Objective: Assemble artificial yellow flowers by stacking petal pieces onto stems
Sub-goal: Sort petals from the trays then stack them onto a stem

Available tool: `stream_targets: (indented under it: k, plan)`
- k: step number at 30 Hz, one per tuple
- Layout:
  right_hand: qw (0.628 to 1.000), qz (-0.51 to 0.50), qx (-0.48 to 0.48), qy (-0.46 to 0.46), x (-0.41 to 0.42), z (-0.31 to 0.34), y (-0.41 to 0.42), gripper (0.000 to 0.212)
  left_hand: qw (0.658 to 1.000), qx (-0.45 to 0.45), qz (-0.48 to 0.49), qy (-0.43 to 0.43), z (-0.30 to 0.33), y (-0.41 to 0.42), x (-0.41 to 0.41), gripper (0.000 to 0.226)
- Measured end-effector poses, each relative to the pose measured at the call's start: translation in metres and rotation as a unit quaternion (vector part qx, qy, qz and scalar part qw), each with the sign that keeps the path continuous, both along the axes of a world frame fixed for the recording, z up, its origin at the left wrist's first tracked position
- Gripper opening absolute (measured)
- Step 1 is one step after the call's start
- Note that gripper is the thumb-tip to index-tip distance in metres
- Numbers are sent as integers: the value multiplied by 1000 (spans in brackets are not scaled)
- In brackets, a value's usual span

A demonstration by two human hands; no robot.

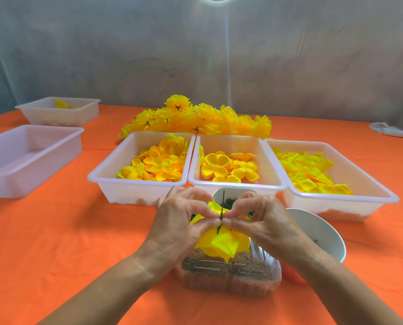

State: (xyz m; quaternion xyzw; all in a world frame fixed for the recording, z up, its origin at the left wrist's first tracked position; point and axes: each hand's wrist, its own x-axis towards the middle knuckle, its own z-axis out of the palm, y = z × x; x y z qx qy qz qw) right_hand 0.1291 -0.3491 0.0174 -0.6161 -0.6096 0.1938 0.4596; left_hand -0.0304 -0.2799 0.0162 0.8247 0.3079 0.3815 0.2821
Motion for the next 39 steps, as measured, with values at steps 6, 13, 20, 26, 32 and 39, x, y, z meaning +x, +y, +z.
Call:
stream_targets:
  k: [6,13,20,26,32,39]
  plan:
    - [1000,12,19,0,3,-10,1,11,999,33,-15,-37,-15,3,2,9]
    - [999,-6,11,31,-1,-1,-10,15,998,-56,-33,-9,-2,6,-5,9]
    - [997,-49,52,33,-22,-3,-5,14,987,-83,-50,-126,7,-6,5,3]
    - [999,-37,18,19,-15,-9,-3,14,991,-69,-52,-102,6,0,7,14]
    - [997,-9,3,70,-15,-6,-9,15,989,-81,-25,-122,-1,-5,2,11]
    - [980,34,-35,192,-6,-6,-12,10,990,99,51,-90,-19,-10,5,9]
